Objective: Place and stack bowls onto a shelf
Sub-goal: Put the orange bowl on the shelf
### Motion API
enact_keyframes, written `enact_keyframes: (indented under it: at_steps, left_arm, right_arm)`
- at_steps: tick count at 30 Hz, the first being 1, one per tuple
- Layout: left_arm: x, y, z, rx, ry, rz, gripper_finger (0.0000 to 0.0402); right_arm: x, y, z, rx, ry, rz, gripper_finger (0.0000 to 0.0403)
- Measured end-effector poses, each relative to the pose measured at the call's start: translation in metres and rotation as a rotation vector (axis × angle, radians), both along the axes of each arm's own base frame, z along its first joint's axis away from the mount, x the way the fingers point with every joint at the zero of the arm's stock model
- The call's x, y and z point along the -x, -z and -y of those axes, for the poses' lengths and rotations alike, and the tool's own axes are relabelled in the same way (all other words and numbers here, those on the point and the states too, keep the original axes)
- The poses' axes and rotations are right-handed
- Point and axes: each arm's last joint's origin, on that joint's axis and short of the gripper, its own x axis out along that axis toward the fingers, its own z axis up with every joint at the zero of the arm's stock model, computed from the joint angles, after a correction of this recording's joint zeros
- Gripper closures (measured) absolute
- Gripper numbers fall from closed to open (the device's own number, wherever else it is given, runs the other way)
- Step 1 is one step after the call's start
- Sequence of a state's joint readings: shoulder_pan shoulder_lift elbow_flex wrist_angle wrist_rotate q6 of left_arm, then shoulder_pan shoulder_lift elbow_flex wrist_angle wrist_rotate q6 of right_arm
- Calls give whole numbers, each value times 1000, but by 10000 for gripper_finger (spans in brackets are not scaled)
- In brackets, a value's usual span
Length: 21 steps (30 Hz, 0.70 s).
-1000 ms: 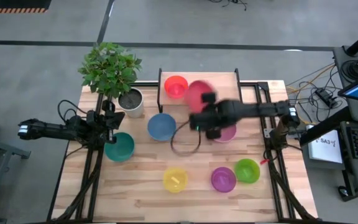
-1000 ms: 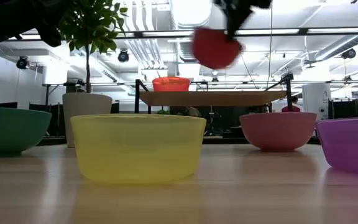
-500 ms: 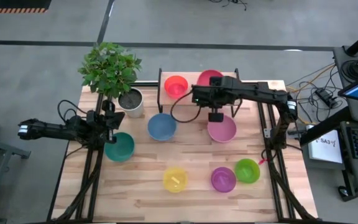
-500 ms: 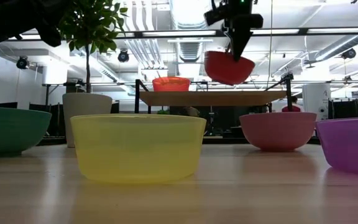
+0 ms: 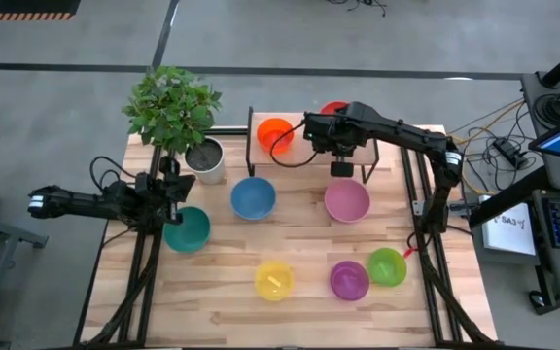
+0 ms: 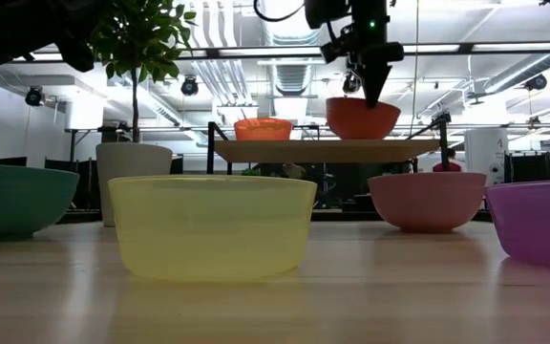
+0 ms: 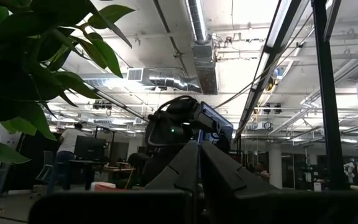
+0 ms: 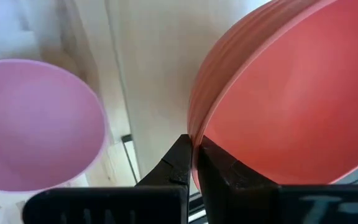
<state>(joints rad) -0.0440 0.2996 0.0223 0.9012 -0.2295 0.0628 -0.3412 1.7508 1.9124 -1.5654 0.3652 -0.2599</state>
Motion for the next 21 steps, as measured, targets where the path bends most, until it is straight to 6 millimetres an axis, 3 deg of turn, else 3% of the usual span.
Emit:
enact_keyframes:
  at_steps: [9,21]
  left_arm:
    - [0,0,0,0,0,0,402]
    - [0,0,0,0,0,0,402]
  right_arm:
    - [0,5,2,-4,13,-11,389]
    - [-1,4,2,2,39,11,300]
